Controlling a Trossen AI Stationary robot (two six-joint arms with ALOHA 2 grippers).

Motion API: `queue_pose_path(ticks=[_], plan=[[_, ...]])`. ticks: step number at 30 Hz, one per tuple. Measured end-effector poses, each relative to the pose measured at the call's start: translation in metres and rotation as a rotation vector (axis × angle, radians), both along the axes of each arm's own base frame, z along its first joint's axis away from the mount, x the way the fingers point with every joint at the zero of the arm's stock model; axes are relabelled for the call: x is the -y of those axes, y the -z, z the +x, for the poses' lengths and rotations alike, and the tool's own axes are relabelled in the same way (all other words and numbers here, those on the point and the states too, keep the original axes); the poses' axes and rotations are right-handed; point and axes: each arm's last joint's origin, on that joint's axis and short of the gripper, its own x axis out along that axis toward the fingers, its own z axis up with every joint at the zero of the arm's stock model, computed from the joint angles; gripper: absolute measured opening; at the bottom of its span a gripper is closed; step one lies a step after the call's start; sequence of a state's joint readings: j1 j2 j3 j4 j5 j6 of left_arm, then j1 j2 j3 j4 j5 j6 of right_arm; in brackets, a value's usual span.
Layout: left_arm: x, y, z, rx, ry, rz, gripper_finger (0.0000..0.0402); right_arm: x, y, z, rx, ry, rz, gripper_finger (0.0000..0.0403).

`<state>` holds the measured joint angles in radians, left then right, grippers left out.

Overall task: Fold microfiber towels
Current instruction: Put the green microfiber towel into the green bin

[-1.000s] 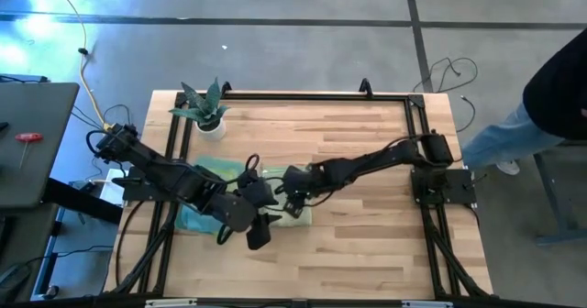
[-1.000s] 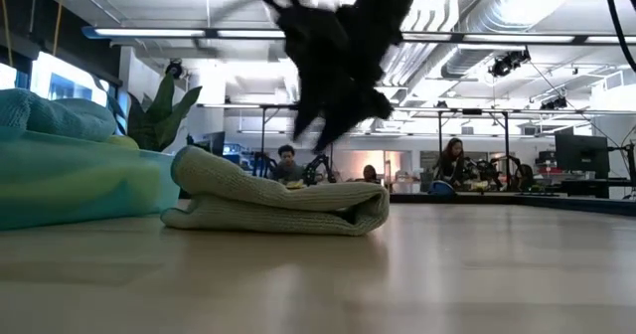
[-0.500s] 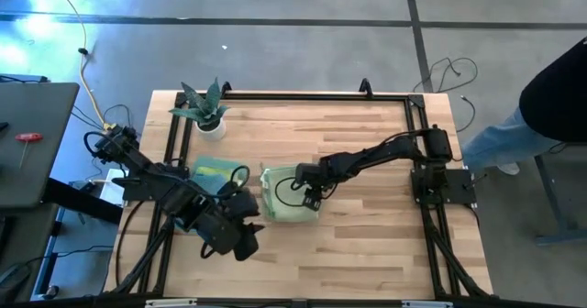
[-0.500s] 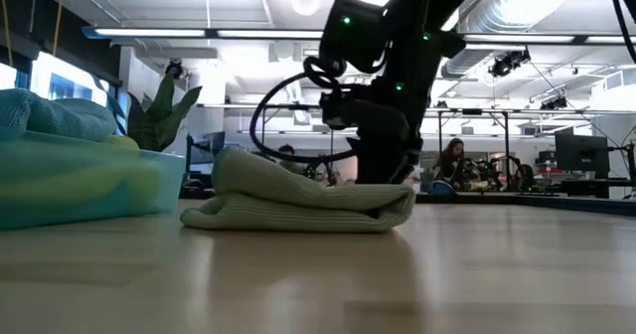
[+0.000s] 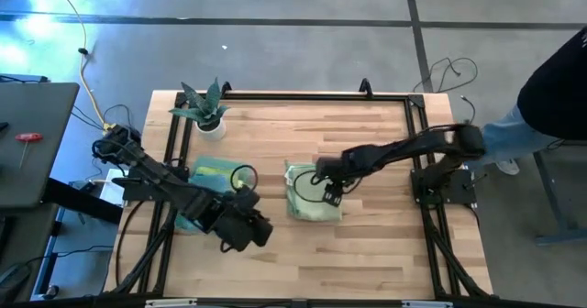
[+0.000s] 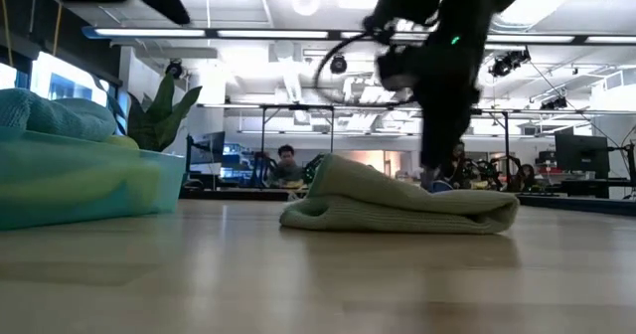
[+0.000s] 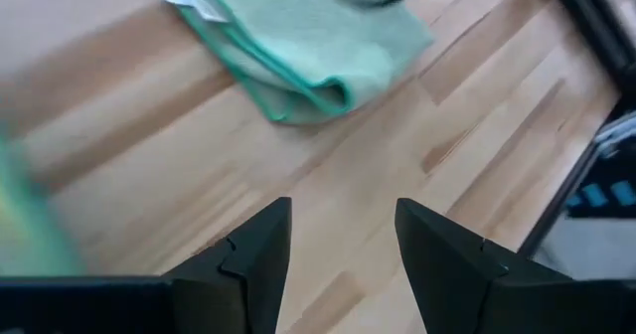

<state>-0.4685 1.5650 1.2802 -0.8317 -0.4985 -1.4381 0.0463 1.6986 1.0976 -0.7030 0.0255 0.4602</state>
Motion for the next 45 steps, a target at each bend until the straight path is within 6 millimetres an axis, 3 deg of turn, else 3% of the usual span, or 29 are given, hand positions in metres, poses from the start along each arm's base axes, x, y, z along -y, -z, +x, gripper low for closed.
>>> queue_pose_path(ticks=[3,6,12,18,26,31,39,45], plan=[[-0.011,0.021,0.01,0.059,-0.028,-0.079,0.0172,-0.003,-0.018,-0.022,0.01,0.028,-0.014,0.0193],[-0.022,0.037,0.02,0.154,-0.057,-0.14,0.0172,-0.01,-0.039,-0.04,0.141,0.036,-0.053,0.0193],[-0.04,0.046,0.027,0.232,-0.123,-0.119,0.0172,-0.02,-0.054,-0.078,0.455,0.105,-0.045,0.0193],[-0.055,0.048,0.03,0.228,-0.176,-0.089,0.0172,-0.025,-0.03,-0.105,0.648,0.177,-0.008,0.0193],[-0.068,0.054,0.036,0.201,-0.194,-0.088,0.0172,-0.033,-0.004,-0.133,0.862,0.11,-0.079,0.0193],[-0.069,0.057,0.038,0.187,-0.191,-0.097,0.0172,-0.031,0.001,-0.144,1.01,0.089,-0.06,0.0193],[-0.068,0.059,0.04,0.201,-0.187,-0.122,0.0172,-0.015,0.014,-0.162,1.076,0.157,-0.124,0.0193],[-0.068,0.058,0.041,0.207,-0.188,-0.124,0.0172,-0.002,0.009,-0.172,1.141,0.195,-0.179,0.0193]])
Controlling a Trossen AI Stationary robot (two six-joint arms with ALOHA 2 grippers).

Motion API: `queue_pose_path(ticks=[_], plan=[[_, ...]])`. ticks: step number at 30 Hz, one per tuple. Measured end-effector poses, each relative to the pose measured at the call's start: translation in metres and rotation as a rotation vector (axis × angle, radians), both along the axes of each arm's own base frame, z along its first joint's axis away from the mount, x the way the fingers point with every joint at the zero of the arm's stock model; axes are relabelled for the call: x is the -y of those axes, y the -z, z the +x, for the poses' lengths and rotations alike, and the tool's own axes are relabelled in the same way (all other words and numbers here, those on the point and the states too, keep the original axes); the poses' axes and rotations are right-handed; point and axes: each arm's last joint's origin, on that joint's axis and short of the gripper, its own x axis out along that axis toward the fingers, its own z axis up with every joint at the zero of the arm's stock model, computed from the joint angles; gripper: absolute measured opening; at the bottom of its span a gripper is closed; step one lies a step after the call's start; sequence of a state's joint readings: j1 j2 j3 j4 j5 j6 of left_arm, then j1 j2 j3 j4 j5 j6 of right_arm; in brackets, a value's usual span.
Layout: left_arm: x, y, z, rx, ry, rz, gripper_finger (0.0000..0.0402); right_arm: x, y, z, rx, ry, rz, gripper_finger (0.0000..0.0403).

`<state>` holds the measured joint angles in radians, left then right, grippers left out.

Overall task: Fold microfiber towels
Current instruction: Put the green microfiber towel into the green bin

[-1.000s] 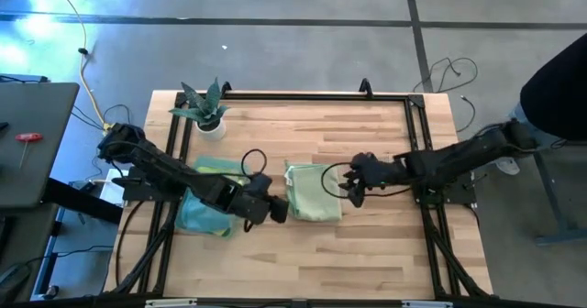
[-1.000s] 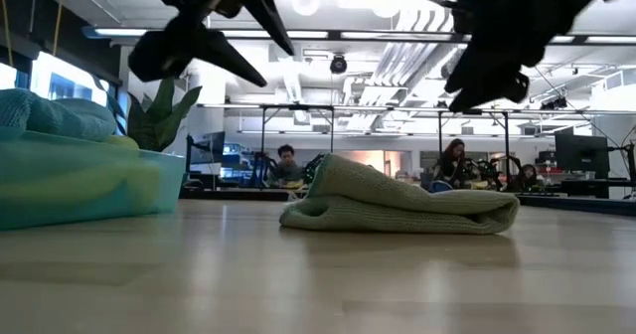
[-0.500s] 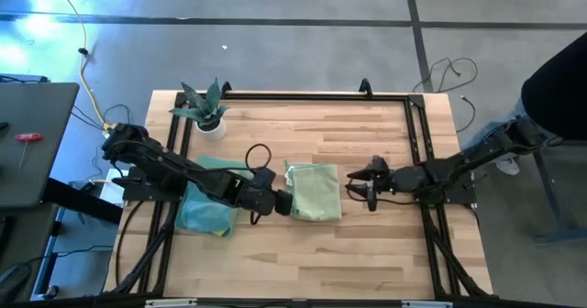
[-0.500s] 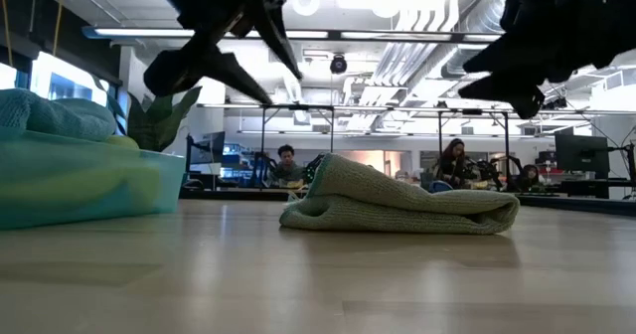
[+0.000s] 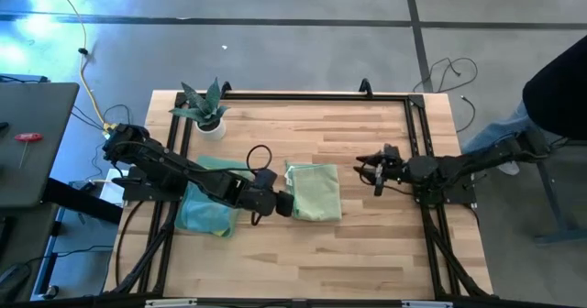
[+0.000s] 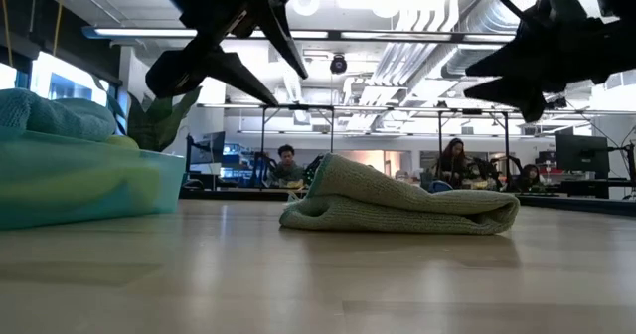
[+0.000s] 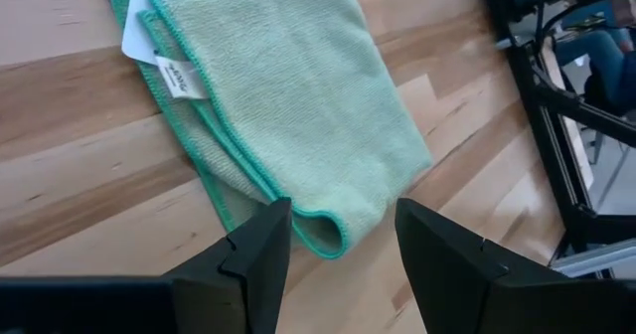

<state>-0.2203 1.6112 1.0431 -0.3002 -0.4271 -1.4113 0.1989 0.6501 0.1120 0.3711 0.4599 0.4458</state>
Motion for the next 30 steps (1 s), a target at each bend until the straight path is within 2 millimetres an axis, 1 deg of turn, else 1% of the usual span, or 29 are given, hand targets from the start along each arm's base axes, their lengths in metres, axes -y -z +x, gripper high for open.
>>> queue_pose_path(ticks=[4,8,13,17,21,30], plan=[[0.0,-0.001,0.001,0.012,-0.001,-0.004,0.0172,0.006,-0.008,-0.005,0.048,0.029,-0.046,0.0193],[0.0,-0.001,0.001,0.013,-0.001,-0.005,0.0172,0.011,-0.012,-0.009,0.057,0.053,-0.082,0.0193],[0.001,-0.001,0.001,0.01,0.013,-0.022,0.0172,0.016,-0.01,-0.016,0.026,0.084,-0.09,0.0193],[0.001,-0.001,0.001,0.01,0.013,-0.023,0.0172,0.019,-0.007,-0.02,0.003,0.106,-0.062,0.0193],[0.001,-0.001,0.001,0.012,0.009,-0.027,0.0172,0.021,-0.004,-0.021,-0.024,0.129,-0.018,0.0193],[0.001,-0.001,0.001,0.004,0.026,-0.01,0.0172,0.022,0.004,-0.023,-0.105,0.138,-0.027,0.0193]])
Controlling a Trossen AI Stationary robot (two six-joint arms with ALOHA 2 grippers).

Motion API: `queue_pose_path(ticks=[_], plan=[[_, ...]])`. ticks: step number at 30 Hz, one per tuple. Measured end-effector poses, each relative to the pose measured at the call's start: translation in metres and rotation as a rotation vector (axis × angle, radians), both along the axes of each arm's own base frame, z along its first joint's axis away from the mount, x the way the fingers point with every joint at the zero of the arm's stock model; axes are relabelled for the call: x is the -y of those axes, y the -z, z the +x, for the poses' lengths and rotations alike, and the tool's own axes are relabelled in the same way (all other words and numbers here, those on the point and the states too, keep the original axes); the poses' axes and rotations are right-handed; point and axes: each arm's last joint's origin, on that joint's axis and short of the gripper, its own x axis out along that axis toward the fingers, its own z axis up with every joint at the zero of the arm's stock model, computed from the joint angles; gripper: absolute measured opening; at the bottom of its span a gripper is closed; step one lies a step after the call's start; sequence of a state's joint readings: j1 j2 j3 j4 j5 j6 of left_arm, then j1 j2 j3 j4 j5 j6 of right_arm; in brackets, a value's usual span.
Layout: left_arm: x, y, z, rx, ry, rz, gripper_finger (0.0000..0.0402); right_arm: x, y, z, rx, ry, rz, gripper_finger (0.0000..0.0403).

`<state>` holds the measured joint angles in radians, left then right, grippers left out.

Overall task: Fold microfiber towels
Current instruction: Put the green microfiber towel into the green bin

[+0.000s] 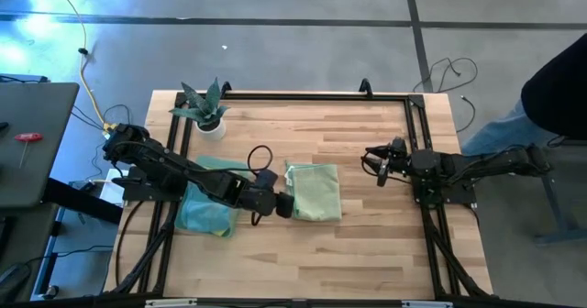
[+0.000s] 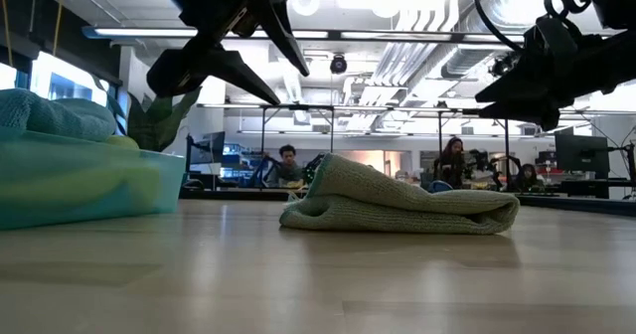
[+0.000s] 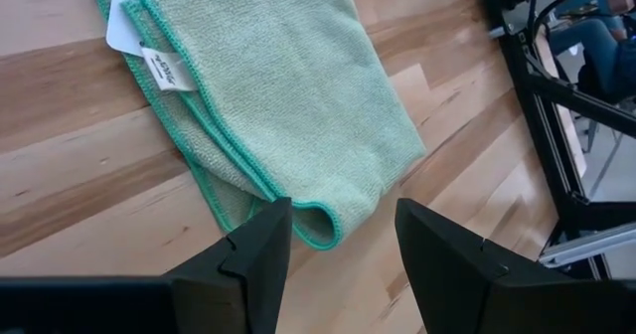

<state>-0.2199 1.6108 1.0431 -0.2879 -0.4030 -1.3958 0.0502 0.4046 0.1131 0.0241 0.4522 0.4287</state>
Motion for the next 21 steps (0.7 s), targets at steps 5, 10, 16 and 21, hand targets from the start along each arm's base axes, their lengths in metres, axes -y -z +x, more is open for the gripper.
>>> queue_pose_path(ticks=[5,10,16,21], plan=[[0.0,0.0,0.0,-0.008,0.021,0.02,0.0172,0.0,0.0,0.0,-0.005,0.0,0.0,0.0193],[-0.004,0.0,0.001,-0.023,0.052,0.06,0.0172,0.0,0.0,0.0,0.002,0.005,0.015,0.0193],[-0.017,0.0,0.003,-0.054,0.126,0.068,0.0172,0.0,0.0,0.0,0.002,0.005,0.015,0.0193],[-0.025,0.001,0.005,-0.084,0.245,0.09,0.0172,0.0,0.0,0.0,0.001,0.005,0.014,0.0193]])
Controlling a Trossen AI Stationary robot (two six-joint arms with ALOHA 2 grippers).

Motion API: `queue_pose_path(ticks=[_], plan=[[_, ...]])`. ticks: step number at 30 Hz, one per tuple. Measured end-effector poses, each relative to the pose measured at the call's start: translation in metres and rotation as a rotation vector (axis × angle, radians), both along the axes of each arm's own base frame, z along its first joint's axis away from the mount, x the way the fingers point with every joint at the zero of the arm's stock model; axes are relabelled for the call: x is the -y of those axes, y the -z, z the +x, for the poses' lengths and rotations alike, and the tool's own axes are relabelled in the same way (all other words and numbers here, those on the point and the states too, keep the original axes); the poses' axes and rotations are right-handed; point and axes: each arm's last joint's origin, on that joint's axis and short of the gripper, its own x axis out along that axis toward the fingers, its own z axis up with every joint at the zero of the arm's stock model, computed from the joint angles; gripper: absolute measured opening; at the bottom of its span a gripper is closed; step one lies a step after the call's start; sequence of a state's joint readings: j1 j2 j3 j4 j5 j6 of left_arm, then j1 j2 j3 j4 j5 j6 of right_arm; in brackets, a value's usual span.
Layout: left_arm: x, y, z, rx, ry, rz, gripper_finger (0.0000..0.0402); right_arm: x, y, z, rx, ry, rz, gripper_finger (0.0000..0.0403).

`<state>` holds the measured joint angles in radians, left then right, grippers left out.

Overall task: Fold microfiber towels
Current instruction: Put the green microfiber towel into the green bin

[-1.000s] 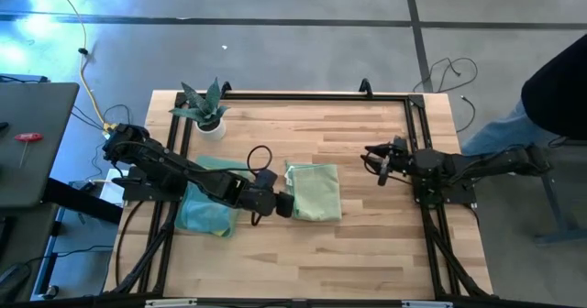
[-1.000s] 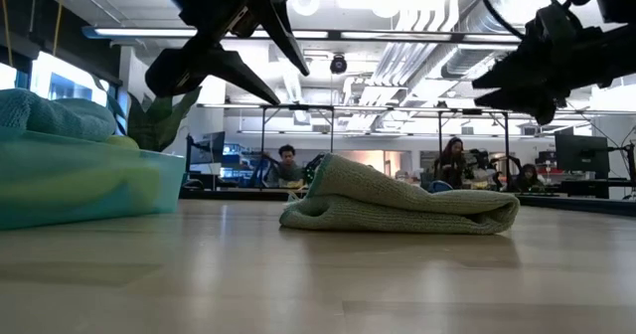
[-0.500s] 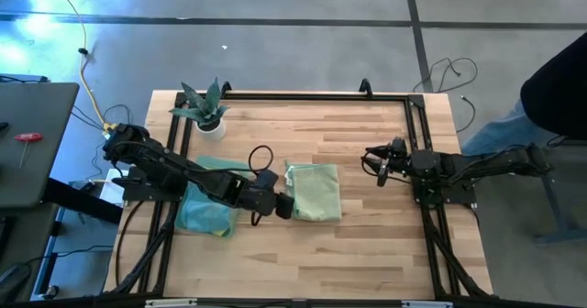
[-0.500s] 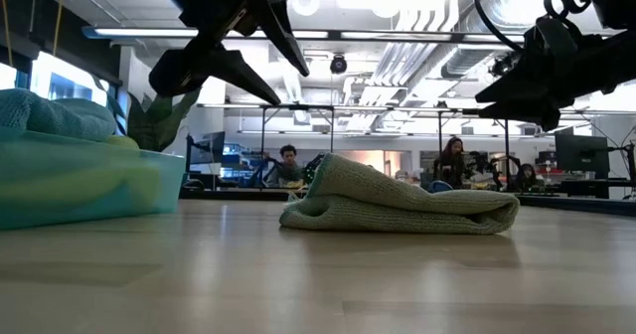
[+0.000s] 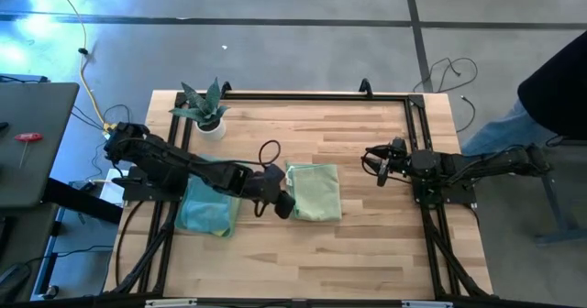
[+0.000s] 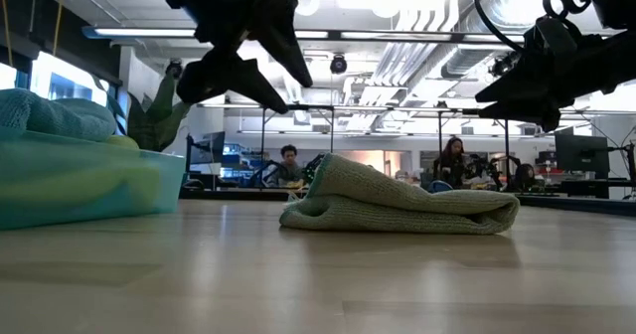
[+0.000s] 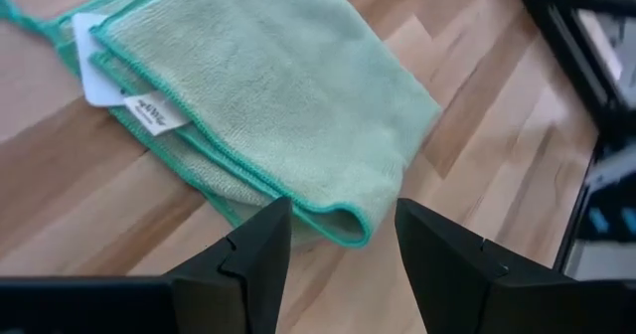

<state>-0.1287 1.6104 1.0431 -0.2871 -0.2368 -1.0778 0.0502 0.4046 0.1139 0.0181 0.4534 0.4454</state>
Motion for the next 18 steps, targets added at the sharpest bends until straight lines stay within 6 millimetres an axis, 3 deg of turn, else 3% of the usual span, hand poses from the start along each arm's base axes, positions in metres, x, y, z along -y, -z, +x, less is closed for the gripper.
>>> queue_pose_path(ticks=[10,18], plan=[[-0.02,0.001,0.002,-0.028,0.145,0.011,0.019,0.0,0.0,0.0,0.0,0.0,0.0,0.0193],[-0.029,0.001,0.002,-0.034,0.148,-0.042,0.0205,0.0,0.0,0.0,0.0,0.0,0.0,0.0193]])
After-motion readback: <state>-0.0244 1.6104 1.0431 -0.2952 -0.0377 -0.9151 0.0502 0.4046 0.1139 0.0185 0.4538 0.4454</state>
